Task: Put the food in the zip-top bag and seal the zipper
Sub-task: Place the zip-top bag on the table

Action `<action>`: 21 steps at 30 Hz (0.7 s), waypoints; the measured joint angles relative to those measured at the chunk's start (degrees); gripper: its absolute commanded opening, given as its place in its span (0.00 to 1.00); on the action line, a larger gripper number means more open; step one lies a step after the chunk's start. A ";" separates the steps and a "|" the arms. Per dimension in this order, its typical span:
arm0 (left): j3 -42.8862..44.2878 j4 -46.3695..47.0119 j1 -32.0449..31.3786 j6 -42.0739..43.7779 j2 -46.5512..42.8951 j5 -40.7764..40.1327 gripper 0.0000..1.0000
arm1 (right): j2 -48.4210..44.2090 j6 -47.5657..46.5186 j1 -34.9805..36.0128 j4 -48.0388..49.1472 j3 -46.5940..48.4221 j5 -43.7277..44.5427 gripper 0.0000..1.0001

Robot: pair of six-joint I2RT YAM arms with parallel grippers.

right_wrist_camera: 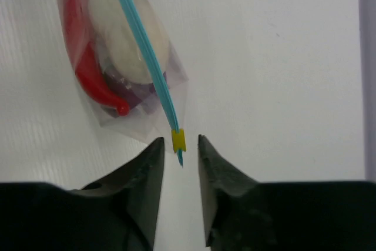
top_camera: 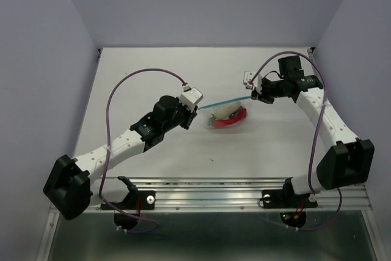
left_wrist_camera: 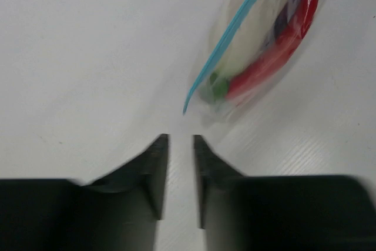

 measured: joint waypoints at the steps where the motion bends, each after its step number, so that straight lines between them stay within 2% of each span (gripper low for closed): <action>1: 0.02 -0.94 0.22 -0.13 -0.11 0.11 0.98 | -0.42 -0.81 -0.68 -0.68 0.00 0.07 0.59; 2: 0.13 -2.12 0.59 -1.01 -0.24 0.22 0.99 | -0.74 -1.68 -1.68 -1.09 0.00 0.48 0.71; 3: 0.26 -3.15 0.96 -1.11 -0.26 0.17 0.99 | -0.81 -1.73 -2.36 -1.62 0.09 0.48 0.76; 5: 0.46 -4.81 1.40 -3.06 -0.68 -0.22 0.99 | -0.98 -2.38 -3.78 -2.38 0.31 0.66 1.00; 11: 3.21 -7.91 1.42 -8.55 -5.01 -3.13 0.99 | -3.26 -1.14 -3.96 -1.27 0.37 0.20 1.00; 15: 7.23 -8.59 1.42 -11.76 -8.44 -5.42 0.99 | -7.61 4.37 -3.98 3.72 -0.57 -0.63 1.00; 17: 8.70 -9.33 1.42 -13.64 -9.75 -7.72 0.99 | -10.01 12.00 -3.96 9.77 -1.31 -0.09 1.00; 21: 13.14 -13.29 1.42 -20.11 -11.47 -19.23 0.99 | -11.96 31.30 -3.96 23.63 -2.05 5.95 1.00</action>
